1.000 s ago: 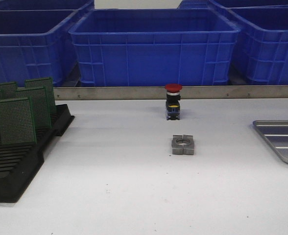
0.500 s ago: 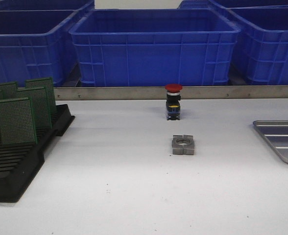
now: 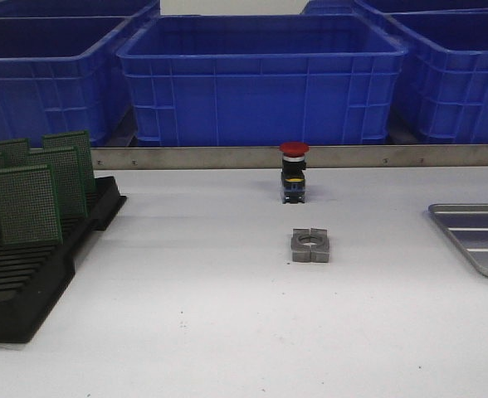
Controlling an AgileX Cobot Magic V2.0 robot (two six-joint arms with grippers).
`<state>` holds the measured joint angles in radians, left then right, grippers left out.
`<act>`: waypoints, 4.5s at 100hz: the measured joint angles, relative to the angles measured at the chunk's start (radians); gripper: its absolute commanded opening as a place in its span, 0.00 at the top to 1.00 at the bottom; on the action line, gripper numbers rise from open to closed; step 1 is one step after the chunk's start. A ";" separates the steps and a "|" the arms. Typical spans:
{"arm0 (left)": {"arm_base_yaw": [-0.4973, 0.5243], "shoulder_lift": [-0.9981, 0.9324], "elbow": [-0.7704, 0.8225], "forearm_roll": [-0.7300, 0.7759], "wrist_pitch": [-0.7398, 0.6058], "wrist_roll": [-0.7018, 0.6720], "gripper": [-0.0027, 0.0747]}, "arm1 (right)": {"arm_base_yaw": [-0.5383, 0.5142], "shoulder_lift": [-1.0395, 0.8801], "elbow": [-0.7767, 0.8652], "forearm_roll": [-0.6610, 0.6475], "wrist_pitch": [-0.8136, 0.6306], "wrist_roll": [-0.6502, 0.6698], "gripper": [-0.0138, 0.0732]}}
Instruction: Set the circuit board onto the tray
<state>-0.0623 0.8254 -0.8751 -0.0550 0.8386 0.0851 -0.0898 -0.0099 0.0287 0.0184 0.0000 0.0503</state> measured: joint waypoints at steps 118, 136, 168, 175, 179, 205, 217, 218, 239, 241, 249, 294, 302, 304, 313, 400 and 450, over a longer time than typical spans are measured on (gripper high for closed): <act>0.000 0.722 -0.520 -0.268 0.374 1.171 0.25 | 0.000 0.000 0.000 0.000 0.000 0.000 0.92; 0.000 0.825 -0.532 -0.267 0.376 1.330 0.25 | 0.000 0.000 0.000 0.000 0.000 0.000 0.92; 0.000 0.920 -0.534 -0.264 0.306 1.441 0.25 | 0.000 0.000 0.000 0.000 0.000 0.000 0.92; 0.000 0.933 -0.534 -0.264 0.284 1.450 0.25 | 0.000 0.000 0.000 0.000 0.000 0.000 0.92; 0.000 0.937 -0.534 -0.262 0.279 1.456 0.25 | 0.000 0.000 0.000 0.000 0.000 0.000 0.92; 0.000 0.988 -0.534 -0.256 0.276 1.473 0.25 | 0.000 0.000 0.000 0.000 0.000 0.000 0.92; 0.000 1.025 -0.534 -0.254 0.290 1.473 0.25 | 0.000 0.000 0.000 0.000 0.000 0.000 0.92; 0.000 1.027 -0.534 -0.254 0.291 1.473 0.25 | 0.000 0.000 0.000 0.000 0.000 0.000 0.92; 0.000 1.065 -0.534 -0.253 0.302 1.473 0.39 | 0.000 0.000 0.000 0.000 0.000 0.000 0.92; 0.000 1.067 -0.534 -0.253 0.303 1.473 0.43 | 0.000 0.000 0.000 0.000 0.000 0.000 0.92; 0.000 1.071 -0.534 -0.253 0.304 1.473 0.62 | 0.000 0.000 0.000 0.000 0.000 0.000 0.92; 0.000 1.073 -0.627 -0.274 0.367 1.478 0.99 | 0.000 0.000 0.000 0.000 0.000 0.000 0.92; 0.000 1.073 -0.646 -0.295 0.369 1.475 0.99 | 0.000 0.000 0.000 0.000 0.000 0.000 0.92; 0.000 1.071 -0.649 -0.301 0.369 1.475 0.99 | 0.000 0.000 0.000 0.000 0.000 0.000 0.92; 0.000 1.055 -0.648 -0.323 0.371 1.472 0.99 | 0.000 0.000 0.000 0.000 0.000 0.000 0.92; -0.381 0.941 -0.650 -0.539 0.380 1.361 0.99 | 0.000 0.000 -0.021 0.000 -0.026 0.001 0.92; -0.405 0.941 -0.650 -0.563 0.380 1.361 0.99 | 0.001 0.350 -0.635 0.050 0.713 0.022 0.92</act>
<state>-0.4673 1.7665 -1.5247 -0.6176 1.2190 1.4459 -0.0892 0.3400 -0.6060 0.0685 0.7133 0.0720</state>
